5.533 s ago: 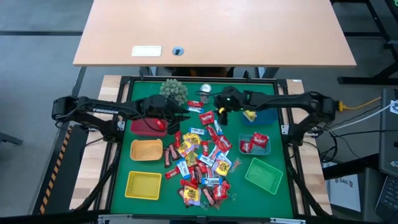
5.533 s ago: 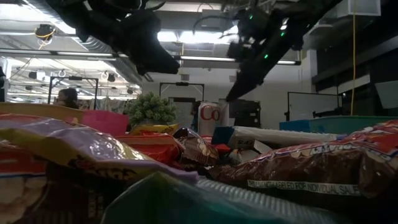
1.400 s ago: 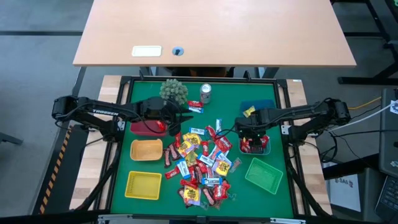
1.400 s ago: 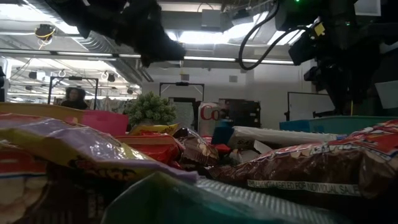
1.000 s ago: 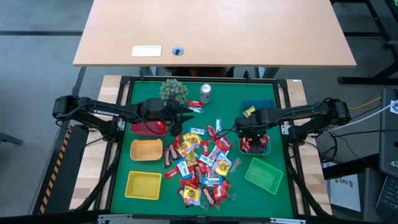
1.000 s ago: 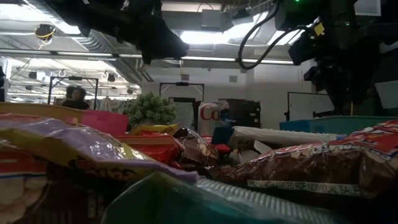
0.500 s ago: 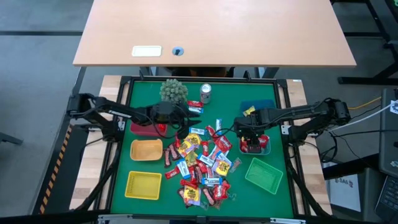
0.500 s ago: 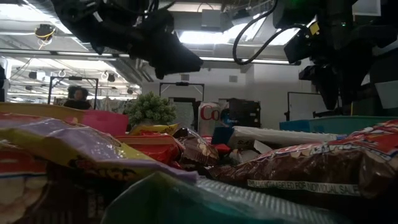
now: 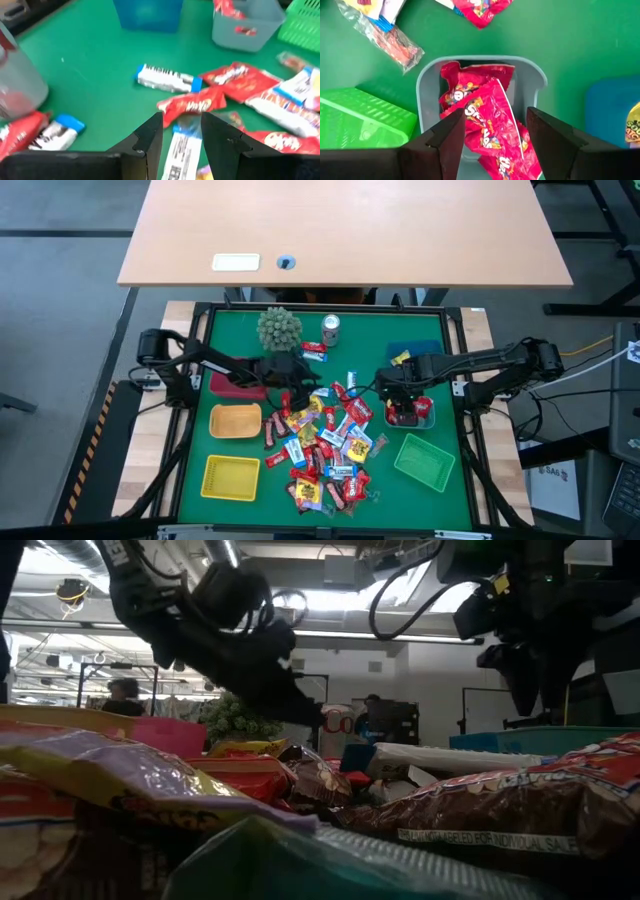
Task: Sort candy
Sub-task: Put the white chocolate bar into the orange bin
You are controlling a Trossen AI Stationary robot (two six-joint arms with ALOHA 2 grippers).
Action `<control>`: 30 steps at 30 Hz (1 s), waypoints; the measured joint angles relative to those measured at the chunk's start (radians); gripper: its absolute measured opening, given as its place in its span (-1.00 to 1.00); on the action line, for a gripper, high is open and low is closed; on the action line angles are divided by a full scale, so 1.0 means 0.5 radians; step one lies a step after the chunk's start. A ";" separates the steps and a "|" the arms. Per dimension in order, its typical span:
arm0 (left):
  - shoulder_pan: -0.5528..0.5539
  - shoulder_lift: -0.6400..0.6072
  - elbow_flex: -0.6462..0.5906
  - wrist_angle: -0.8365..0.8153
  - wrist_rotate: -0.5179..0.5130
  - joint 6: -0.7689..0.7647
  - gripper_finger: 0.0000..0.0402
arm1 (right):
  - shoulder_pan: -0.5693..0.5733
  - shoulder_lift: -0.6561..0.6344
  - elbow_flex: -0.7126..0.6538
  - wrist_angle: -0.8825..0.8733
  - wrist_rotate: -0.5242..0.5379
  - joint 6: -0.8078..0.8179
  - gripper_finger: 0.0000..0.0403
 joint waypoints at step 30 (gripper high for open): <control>0.014 0.093 0.073 -0.071 0.019 -0.088 0.15 | 0.000 0.000 0.000 0.042 -0.005 0.001 0.05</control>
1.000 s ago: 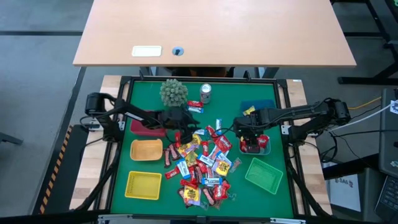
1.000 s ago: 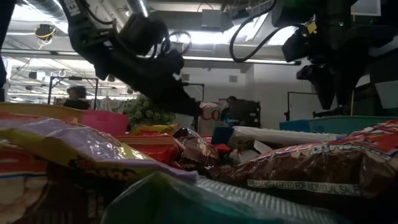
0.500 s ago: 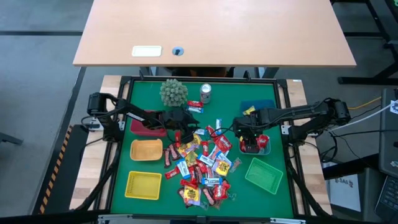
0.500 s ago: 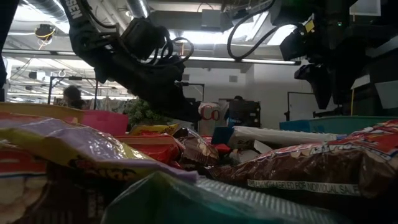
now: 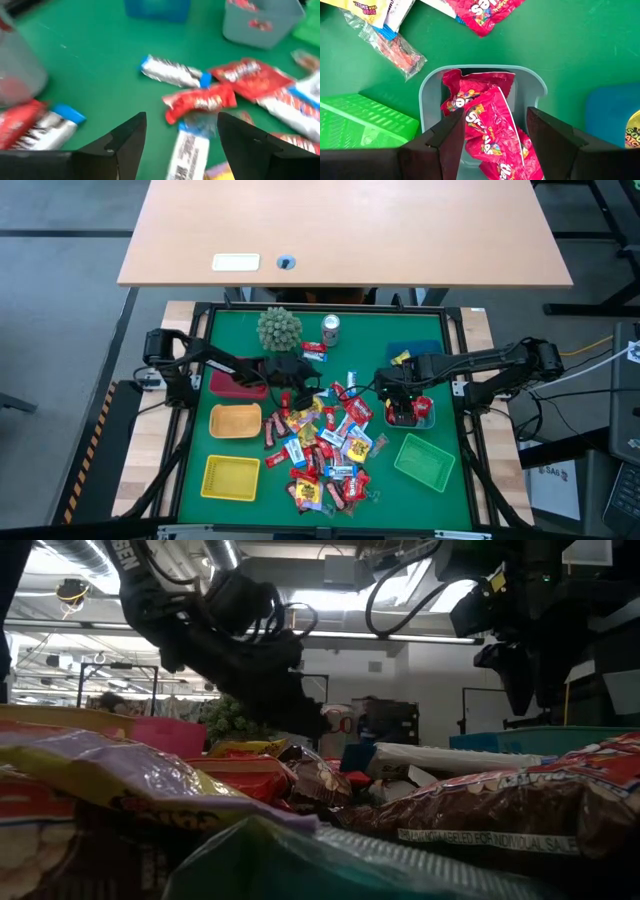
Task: Sort candy
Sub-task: Put the white chocolate bar into the orange bin
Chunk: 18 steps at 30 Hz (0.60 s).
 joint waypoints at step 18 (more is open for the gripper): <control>0.013 0.149 -0.001 -0.171 0.051 0.089 0.11 | 0.000 0.000 0.000 0.002 -0.001 0.000 0.05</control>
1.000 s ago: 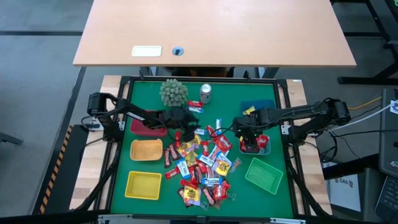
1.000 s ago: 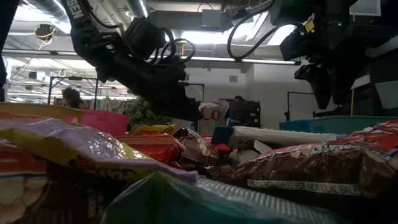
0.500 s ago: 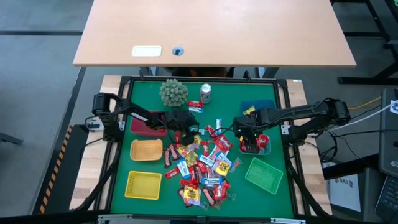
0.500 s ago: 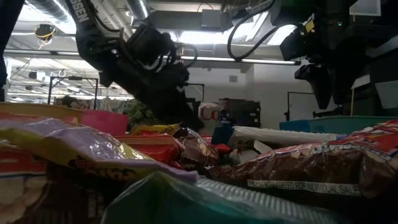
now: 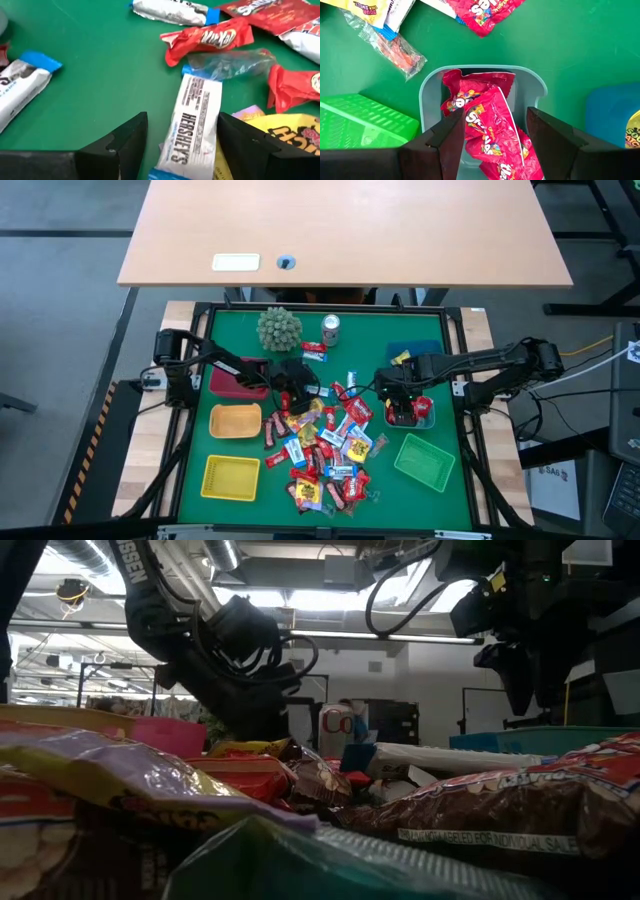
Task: Sort candy
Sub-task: Put the white chocolate bar into the orange bin
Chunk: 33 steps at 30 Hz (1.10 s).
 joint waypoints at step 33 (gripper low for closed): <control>-0.002 -0.029 0.104 -0.014 0.014 -0.008 -0.53 | 0.000 -0.026 0.000 -0.026 0.044 -0.008 0.05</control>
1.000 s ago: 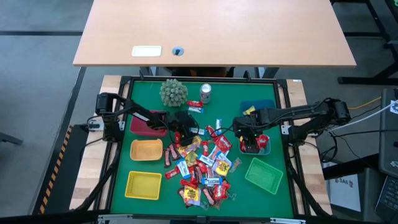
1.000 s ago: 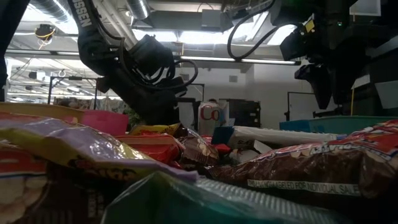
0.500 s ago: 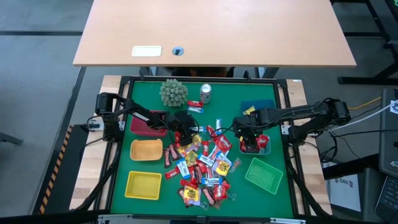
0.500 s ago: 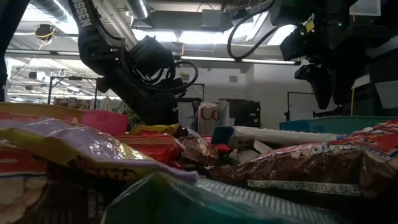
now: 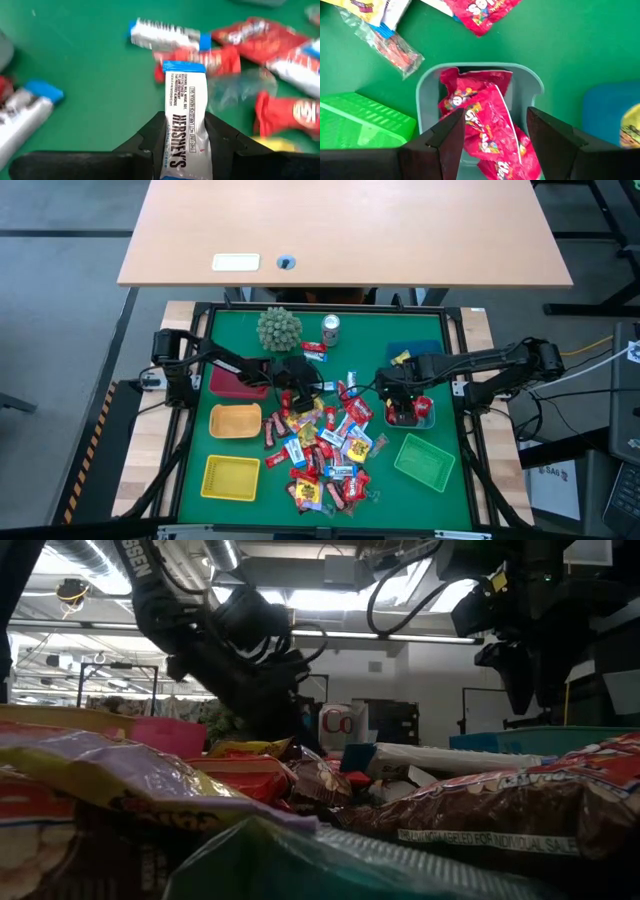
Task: Sort candy
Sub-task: Put the white chocolate bar into the orange bin
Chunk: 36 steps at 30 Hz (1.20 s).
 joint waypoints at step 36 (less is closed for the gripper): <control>-0.303 -1.510 0.251 -2.385 0.542 -0.895 -0.53 | -0.498 -0.399 0.000 0.836 0.009 -0.524 0.05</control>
